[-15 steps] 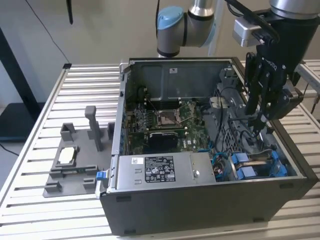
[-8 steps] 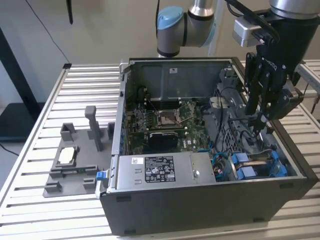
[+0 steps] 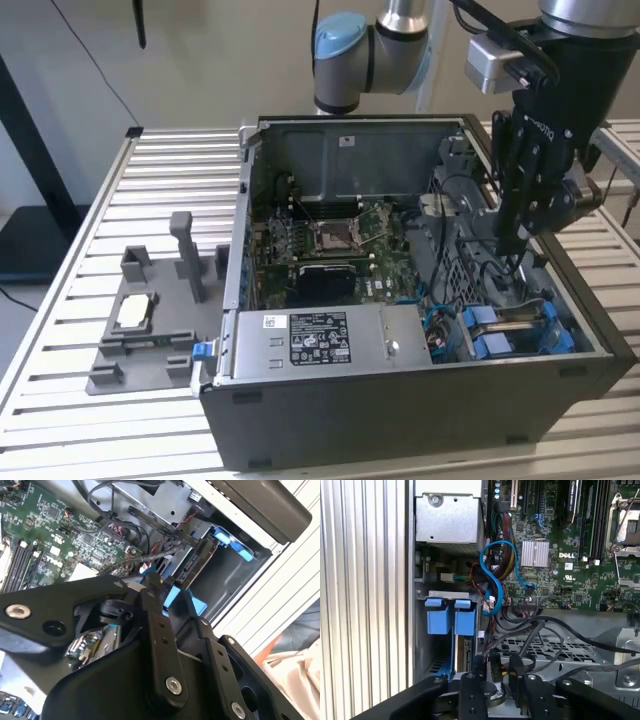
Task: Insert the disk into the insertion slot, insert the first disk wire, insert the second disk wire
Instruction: 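Insert the first disk wire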
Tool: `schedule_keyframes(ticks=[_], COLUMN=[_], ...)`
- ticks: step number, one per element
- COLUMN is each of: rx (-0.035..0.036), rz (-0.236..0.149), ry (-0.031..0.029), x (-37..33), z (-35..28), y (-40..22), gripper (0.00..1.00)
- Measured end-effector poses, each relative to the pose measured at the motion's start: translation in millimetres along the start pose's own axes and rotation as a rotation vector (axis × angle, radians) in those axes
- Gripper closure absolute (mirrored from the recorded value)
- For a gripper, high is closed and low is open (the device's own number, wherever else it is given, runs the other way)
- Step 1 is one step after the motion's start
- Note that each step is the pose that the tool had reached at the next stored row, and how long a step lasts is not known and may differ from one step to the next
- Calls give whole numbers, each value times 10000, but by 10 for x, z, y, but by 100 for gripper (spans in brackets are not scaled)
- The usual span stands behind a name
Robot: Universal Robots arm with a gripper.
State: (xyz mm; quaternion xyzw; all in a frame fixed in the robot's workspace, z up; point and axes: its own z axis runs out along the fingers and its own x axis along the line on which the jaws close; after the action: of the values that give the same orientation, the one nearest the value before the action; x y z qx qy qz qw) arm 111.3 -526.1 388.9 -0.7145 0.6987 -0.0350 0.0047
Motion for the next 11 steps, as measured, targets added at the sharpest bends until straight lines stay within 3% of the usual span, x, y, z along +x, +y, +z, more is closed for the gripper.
schedule_keyframes(ticks=[3, 11], rx=[-1, -1], rz=[-1, -3], ry=[15, 55], x=[0, 0], z=[0, 0], y=[0, 0], gripper=[80, 81])
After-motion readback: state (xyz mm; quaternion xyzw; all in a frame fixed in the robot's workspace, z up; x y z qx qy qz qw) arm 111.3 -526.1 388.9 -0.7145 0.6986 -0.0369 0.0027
